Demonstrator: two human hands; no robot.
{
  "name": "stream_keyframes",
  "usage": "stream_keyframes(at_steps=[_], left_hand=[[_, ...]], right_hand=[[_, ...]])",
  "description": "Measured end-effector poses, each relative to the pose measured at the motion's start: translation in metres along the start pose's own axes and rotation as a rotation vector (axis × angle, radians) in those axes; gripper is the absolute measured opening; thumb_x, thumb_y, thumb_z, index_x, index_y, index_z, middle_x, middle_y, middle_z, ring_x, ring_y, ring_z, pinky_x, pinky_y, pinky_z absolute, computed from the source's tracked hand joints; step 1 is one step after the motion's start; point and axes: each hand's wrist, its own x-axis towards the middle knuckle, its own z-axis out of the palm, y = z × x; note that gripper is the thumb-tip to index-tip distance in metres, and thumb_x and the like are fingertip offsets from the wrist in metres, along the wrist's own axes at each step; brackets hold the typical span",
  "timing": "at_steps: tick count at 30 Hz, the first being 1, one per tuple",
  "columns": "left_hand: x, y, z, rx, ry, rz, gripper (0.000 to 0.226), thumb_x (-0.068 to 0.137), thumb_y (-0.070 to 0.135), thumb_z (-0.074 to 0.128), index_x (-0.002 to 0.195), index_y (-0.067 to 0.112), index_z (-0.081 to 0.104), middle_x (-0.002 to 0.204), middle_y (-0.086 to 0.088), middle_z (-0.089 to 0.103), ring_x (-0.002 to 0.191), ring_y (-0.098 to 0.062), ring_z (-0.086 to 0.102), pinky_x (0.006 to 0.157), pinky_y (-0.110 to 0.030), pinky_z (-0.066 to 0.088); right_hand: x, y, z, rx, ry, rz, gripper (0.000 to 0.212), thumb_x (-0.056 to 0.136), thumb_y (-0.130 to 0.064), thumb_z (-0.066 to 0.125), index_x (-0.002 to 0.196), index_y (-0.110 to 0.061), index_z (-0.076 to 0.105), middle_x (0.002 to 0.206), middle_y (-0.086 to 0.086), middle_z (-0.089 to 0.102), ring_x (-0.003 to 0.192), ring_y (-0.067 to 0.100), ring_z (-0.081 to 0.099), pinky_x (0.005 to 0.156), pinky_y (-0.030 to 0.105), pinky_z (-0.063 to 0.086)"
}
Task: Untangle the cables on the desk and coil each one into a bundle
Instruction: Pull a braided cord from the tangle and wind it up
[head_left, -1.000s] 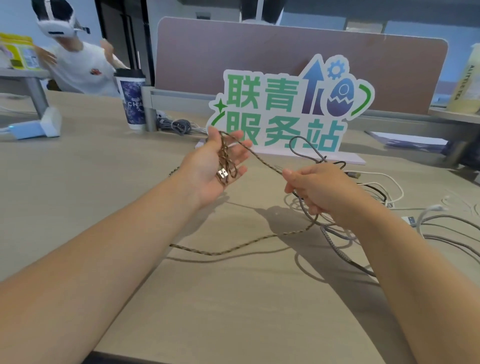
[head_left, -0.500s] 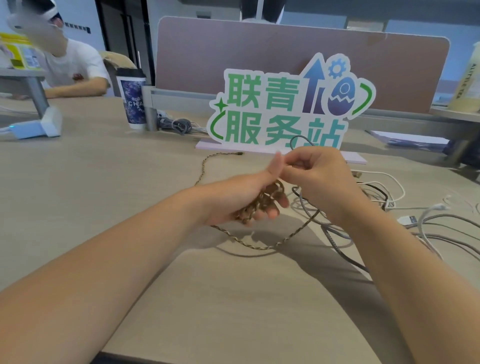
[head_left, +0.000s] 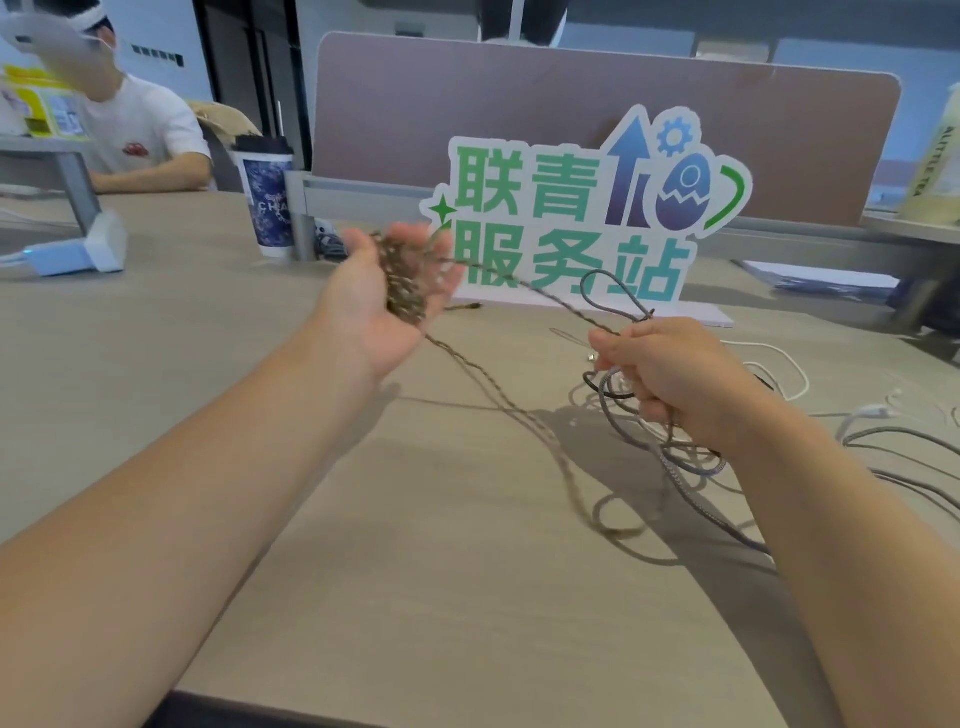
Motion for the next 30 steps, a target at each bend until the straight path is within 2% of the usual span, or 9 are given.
stream_keyframes(at_steps=[3, 6, 8, 12, 15, 19, 23, 27, 30], left_hand=[[0.010, 0.012, -0.013, 0.015, 0.140, -0.021, 0.046, 0.096, 0.051, 0.034, 0.074, 0.014, 0.051, 0.049, 0.005, 0.045, 0.040, -0.009, 0.044, 0.045, -0.021, 0.047], [0.011, 0.000, -0.020, 0.845, 0.171, 0.078, 0.042, 0.096, 0.051, 0.036, 0.082, 0.016, 0.052, 0.063, 0.005, 0.041, 0.048, -0.009, 0.036, 0.046, -0.022, 0.037], [0.001, -0.018, -0.017, 1.181, 0.031, 0.049, 0.049, 0.095, 0.058, 0.032, 0.088, 0.015, 0.056, 0.071, 0.003, 0.042, 0.053, -0.011, 0.035, 0.052, -0.024, 0.035], [-0.030, -0.049, -0.003, 1.310, -0.422, -0.378, 0.083, 0.069, 0.084, 0.018, 0.087, 0.019, 0.068, 0.066, 0.003, 0.057, 0.049, -0.009, 0.041, 0.048, -0.023, 0.033], [-0.044, -0.056, 0.006, 1.402, -0.753, -0.414, 0.062, 0.070, 0.072, 0.034, 0.085, 0.022, 0.067, 0.062, 0.003, 0.052, 0.049, -0.008, 0.037, 0.048, -0.022, 0.030], [-0.029, -0.048, 0.001, 1.315, -0.555, -0.182, 0.051, 0.088, 0.058, 0.035, 0.080, 0.017, 0.065, 0.055, 0.004, 0.056, 0.045, -0.007, 0.038, 0.046, -0.021, 0.032], [-0.008, -0.036, -0.009, 0.943, -0.204, -0.083, 0.051, 0.096, 0.051, 0.031, 0.099, 0.013, 0.064, 0.079, -0.003, 0.073, 0.058, -0.010, 0.058, 0.056, -0.025, 0.053], [-0.001, -0.026, -0.005, 0.451, -0.148, -0.091, 0.052, 0.096, 0.051, 0.023, 0.095, 0.015, 0.061, 0.086, -0.004, 0.073, 0.083, -0.018, 0.069, 0.083, -0.041, 0.055], [0.000, -0.020, -0.003, 0.142, -0.100, -0.107, 0.049, 0.096, 0.051, 0.026, 0.078, 0.014, 0.054, 0.065, -0.002, 0.064, 0.069, -0.018, 0.067, 0.073, -0.040, 0.057]], right_hand=[[-0.002, -0.005, -0.001, 0.164, -0.092, -0.104, 0.023, 0.083, -0.030, 0.068, 0.065, -0.015, 0.067, 0.053, -0.002, 0.028, 0.046, 0.013, 0.023, 0.042, 0.023, 0.021], [-0.008, -0.013, 0.002, 0.201, -0.145, -0.252, 0.022, 0.085, -0.025, 0.066, 0.064, -0.017, 0.069, 0.048, -0.003, 0.029, 0.045, 0.014, 0.021, 0.043, 0.022, 0.020], [-0.012, -0.017, 0.006, 0.233, -0.137, -0.330, 0.020, 0.086, -0.022, 0.064, 0.067, -0.016, 0.070, 0.045, -0.006, 0.031, 0.046, 0.014, 0.019, 0.045, 0.025, 0.017], [-0.012, -0.018, 0.012, 0.247, -0.049, -0.379, 0.019, 0.086, -0.022, 0.065, 0.068, -0.018, 0.070, 0.044, -0.007, 0.036, 0.046, 0.015, 0.022, 0.046, 0.029, 0.018], [-0.012, -0.015, 0.016, 0.063, 0.039, -0.342, 0.020, 0.085, -0.031, 0.066, 0.073, -0.016, 0.071, 0.055, 0.001, 0.049, 0.051, 0.018, 0.033, 0.045, 0.026, 0.029], [-0.008, -0.012, 0.011, 0.011, 0.124, -0.187, 0.030, 0.086, -0.042, 0.063, 0.072, -0.016, 0.069, 0.039, -0.008, 0.041, 0.042, 0.015, 0.031, 0.045, 0.024, 0.032], [-0.006, -0.011, 0.009, 0.052, 0.101, -0.099, 0.034, 0.089, -0.040, 0.059, 0.071, -0.014, 0.069, 0.055, -0.005, 0.044, 0.043, 0.015, 0.033, 0.044, 0.028, 0.034], [-0.009, -0.009, 0.008, -0.074, 0.024, -0.022, 0.034, 0.089, -0.042, 0.058, 0.073, -0.014, 0.069, 0.060, -0.003, 0.047, 0.050, 0.014, 0.040, 0.046, 0.026, 0.039], [-0.011, -0.008, 0.006, -0.153, -0.025, 0.037, 0.034, 0.089, -0.043, 0.059, 0.075, -0.014, 0.068, 0.065, 0.003, 0.047, 0.054, 0.015, 0.043, 0.044, 0.023, 0.042]])
